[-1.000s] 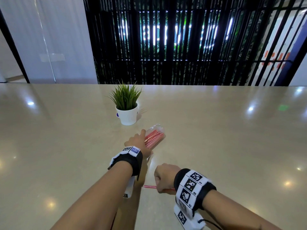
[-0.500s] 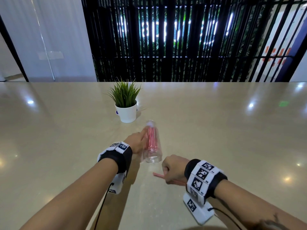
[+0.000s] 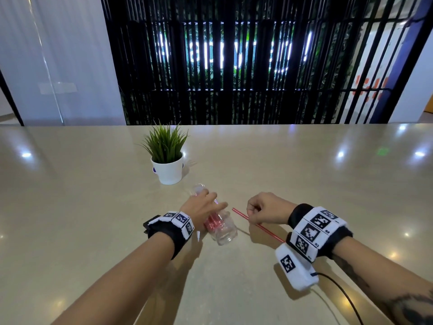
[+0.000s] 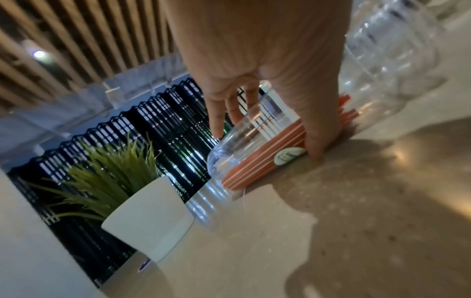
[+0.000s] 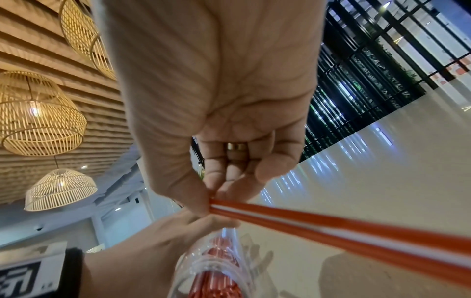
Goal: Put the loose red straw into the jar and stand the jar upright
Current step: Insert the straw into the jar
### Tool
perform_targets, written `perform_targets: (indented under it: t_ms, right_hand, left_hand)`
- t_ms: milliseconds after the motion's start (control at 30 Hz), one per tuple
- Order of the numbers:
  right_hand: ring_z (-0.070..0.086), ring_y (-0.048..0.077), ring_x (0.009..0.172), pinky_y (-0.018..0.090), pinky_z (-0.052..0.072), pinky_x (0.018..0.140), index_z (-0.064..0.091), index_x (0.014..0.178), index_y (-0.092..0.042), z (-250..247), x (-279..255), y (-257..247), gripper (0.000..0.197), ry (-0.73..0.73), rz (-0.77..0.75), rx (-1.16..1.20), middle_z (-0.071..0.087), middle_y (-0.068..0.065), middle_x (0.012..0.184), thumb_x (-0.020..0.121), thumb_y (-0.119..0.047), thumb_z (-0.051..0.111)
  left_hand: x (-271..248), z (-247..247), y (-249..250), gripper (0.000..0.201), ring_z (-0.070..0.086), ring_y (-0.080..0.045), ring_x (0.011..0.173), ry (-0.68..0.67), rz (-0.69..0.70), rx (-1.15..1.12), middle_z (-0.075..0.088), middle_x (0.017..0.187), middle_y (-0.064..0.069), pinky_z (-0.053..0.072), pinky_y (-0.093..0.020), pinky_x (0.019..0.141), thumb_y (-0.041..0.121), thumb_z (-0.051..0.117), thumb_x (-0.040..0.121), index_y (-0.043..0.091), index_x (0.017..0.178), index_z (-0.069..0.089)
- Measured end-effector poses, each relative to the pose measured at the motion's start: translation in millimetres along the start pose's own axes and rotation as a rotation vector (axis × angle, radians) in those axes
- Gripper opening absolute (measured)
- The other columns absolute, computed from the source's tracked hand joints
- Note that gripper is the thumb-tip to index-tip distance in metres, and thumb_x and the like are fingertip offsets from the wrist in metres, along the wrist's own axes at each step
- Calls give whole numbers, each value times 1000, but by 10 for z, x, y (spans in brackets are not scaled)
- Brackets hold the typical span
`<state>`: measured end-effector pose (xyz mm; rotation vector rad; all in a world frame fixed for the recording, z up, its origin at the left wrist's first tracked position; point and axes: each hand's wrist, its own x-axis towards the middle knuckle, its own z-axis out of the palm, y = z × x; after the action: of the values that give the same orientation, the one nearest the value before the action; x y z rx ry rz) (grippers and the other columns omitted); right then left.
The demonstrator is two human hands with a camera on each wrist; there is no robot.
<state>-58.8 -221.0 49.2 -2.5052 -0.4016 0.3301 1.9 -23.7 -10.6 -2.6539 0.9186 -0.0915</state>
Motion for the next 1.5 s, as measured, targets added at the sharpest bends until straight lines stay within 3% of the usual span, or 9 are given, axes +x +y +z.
perform_targets:
  t_ms: [267,500,733,833,967,1067,1167,1300,1500]
  right_hand:
    - [54,13,54,9,39,42,50,61,-18,-157,50,-109,24,296,-103,213,56,1,59,79,-3,53]
    - [54,-1,46,15,42,42,46,77,-14,-455,116,-414,15,550,-230,401,59,1,63,86,-3,45]
    - [56,-3,52,15,46,46,45,75,-22,-824,57,-691,21,779,-400,507,61,2,69,90,-7,46]
    - [57,-7,51,13,47,47,46,80,-15,-915,37,-742,12,862,-410,448,64,19,77,89,-8,48]
    - [59,-6,54,4,39,48,45,73,-18,-842,107,-694,18,860,-370,387,68,27,81,87,-7,50]
    - [62,14,64,6,39,49,44,68,-22,-747,172,-628,24,830,-326,412,68,29,83,85,-9,53]
    - [60,32,74,32,49,66,47,65,-23,-679,226,-613,22,826,-284,388,67,22,78,83,-13,57]
    - [47,16,68,33,41,70,50,61,-18,-618,243,-669,21,797,-216,323,50,-4,66,79,-15,61]
    - [45,17,81,28,31,73,53,64,-17,-518,257,-703,16,722,-145,165,47,4,86,78,-16,62]
  left_hand:
    - [-55,26,67,57,53,-22,89,205,-151,-376,52,85,6,34,-30,81,41,67,44,25,92,39]
    - [-147,-240,15,68,55,-29,83,426,-200,-972,57,88,-9,45,-36,70,45,63,43,11,99,49]
    - [-185,-272,208,60,52,-18,77,555,-252,-1125,59,86,-6,43,-26,67,43,73,47,21,97,48]
    - [-172,-272,274,60,52,-14,77,619,-284,-1139,57,84,1,43,-22,66,48,72,47,22,95,46]
    - [-153,-297,354,59,52,-11,78,722,-347,-1133,55,86,2,42,-20,67,49,73,50,26,95,42]
    - [-148,-354,418,64,48,-4,80,767,-390,-1191,52,89,3,40,-17,69,53,70,49,24,99,41]
    - [-117,-392,463,70,49,-14,87,811,-444,-1242,51,94,0,46,-28,78,54,70,50,21,103,40]
    - [-47,-421,519,75,48,-18,94,843,-495,-1267,49,96,-1,46,-35,84,53,72,52,17,109,40]
    - [-22,-444,544,71,48,-20,97,868,-526,-1268,48,98,-2,44,-31,85,46,77,57,16,110,39]
